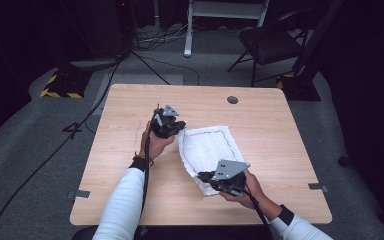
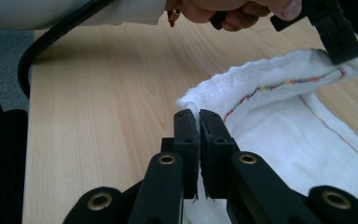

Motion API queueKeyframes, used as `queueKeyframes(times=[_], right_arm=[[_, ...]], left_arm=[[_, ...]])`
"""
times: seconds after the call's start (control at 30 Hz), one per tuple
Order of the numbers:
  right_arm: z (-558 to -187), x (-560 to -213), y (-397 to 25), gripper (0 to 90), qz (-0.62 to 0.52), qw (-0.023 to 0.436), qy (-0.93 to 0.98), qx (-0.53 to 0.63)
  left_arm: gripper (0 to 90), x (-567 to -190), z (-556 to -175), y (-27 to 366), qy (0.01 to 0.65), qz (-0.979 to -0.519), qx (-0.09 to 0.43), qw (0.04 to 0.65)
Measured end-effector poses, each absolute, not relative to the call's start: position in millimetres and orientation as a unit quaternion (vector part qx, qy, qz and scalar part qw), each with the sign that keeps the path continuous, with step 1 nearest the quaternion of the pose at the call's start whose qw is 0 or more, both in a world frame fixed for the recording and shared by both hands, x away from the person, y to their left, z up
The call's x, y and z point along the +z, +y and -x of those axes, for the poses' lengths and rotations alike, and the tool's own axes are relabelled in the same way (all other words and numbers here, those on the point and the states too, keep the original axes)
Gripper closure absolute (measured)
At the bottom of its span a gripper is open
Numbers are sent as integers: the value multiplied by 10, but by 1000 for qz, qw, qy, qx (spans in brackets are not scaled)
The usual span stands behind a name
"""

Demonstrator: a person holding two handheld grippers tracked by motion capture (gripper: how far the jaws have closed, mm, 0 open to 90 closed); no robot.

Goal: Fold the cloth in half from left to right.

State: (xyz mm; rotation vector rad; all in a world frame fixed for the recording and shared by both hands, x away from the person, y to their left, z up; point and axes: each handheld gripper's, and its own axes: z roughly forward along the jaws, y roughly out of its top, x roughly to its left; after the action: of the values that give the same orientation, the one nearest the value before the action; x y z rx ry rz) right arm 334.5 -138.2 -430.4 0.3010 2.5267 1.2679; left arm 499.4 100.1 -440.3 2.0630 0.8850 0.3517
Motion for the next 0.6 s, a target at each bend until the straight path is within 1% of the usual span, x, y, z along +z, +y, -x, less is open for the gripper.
queueKeyframes(times=[0.3, 0.4, 0.6], right_arm=[[-3372, -4276, -1844, 865, -156, 174, 870, 434], [-3371, -4289, -2006, 865, -173, 190, 869, 424], [-3334, -4317, -2258, 865, -200, 205, 864, 414]], left_arm=[[873, -4409, -5120, 550, 336, -835, 148, 411], [873, -4400, -5148, 420, 329, -837, 151, 410], [874, -4382, -5169, 173, 315, -838, 139, 423]])
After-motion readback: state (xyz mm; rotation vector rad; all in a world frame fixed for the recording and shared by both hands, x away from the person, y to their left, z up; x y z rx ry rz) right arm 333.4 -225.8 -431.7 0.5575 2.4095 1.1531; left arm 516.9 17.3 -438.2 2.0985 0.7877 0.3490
